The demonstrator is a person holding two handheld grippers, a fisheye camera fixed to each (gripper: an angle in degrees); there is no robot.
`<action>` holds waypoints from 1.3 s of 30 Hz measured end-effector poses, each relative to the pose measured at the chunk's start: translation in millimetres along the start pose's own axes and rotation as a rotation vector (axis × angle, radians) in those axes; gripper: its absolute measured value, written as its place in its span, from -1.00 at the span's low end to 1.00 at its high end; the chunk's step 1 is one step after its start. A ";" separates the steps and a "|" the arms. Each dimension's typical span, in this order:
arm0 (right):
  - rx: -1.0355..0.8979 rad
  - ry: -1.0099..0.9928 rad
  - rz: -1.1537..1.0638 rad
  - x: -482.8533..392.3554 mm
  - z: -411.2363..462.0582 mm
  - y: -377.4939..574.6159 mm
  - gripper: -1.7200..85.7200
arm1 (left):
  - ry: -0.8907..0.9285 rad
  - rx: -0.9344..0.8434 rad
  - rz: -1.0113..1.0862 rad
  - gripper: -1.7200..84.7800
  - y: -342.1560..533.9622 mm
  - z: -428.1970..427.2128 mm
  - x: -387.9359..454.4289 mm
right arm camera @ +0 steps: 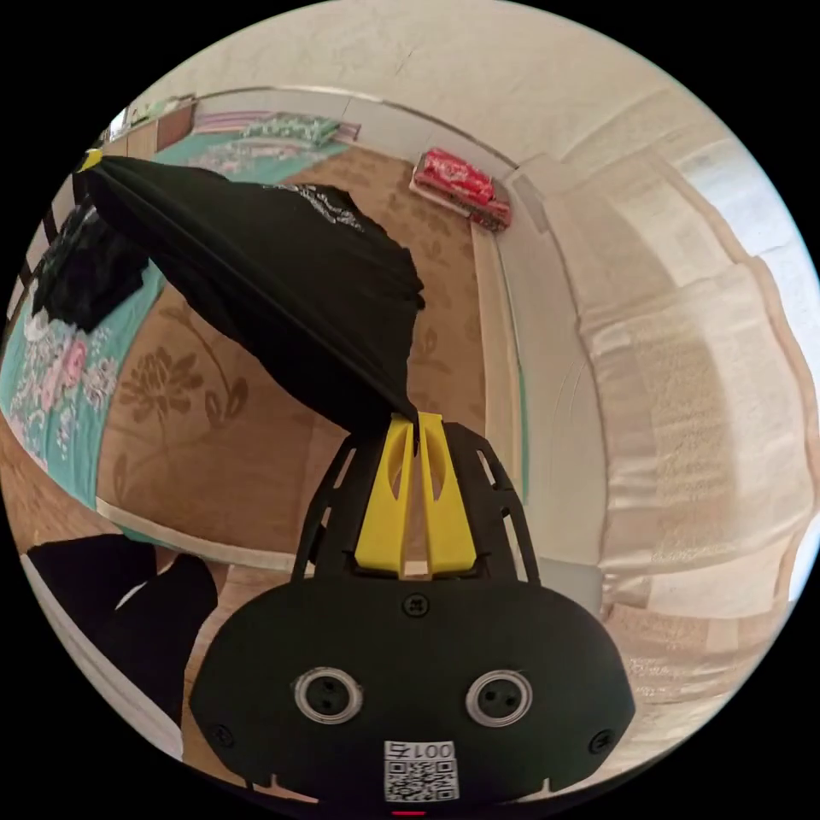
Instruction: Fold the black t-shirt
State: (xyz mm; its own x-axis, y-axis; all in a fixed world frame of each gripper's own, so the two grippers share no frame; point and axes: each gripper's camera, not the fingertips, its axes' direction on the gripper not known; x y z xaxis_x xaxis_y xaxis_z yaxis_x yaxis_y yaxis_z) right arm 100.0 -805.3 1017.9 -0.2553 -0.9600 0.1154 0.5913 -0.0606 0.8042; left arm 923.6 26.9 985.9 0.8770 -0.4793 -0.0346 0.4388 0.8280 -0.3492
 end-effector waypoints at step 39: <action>-0.250 -0.307 0.028 -37.1 151.0 128.9 -0.94 | 0.083 -0.165 -0.607 -0.98 189.9 223.3 -121.4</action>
State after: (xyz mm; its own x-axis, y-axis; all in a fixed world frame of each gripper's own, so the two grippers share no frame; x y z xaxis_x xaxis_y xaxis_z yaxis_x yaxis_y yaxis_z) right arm 70.2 -736.2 1205.4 -0.4307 -0.8382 0.3345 0.7596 -0.1365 0.6358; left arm 944.3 307.3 1132.9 0.4606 -0.8758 0.1441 0.8112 0.3496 -0.4687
